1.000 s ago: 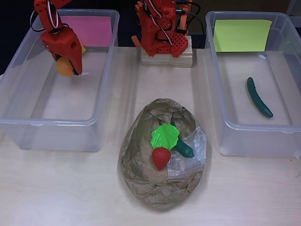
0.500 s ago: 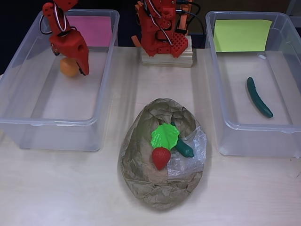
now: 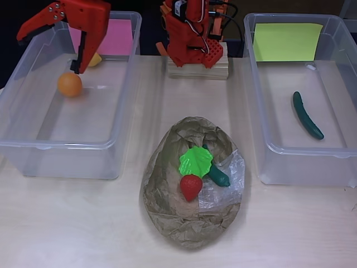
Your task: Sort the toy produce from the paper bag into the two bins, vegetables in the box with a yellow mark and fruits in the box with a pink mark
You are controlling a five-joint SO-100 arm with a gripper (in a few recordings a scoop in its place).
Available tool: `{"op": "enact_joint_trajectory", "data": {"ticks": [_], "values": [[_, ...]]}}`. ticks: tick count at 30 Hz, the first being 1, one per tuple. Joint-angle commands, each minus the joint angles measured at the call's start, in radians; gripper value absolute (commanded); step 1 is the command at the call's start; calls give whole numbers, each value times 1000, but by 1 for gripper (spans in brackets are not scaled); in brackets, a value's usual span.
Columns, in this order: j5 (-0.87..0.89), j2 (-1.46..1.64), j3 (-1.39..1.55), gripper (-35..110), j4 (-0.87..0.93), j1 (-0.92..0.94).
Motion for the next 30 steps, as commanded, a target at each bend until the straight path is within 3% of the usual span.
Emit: {"op": "enact_joint_trajectory", "data": {"ticks": [1, 11, 30], "values": [[0, 69, 21, 50, -46, -196], [98, -118, 43, 48, -275, -620], [492, -637, -74, 51, -403, -833]]}}
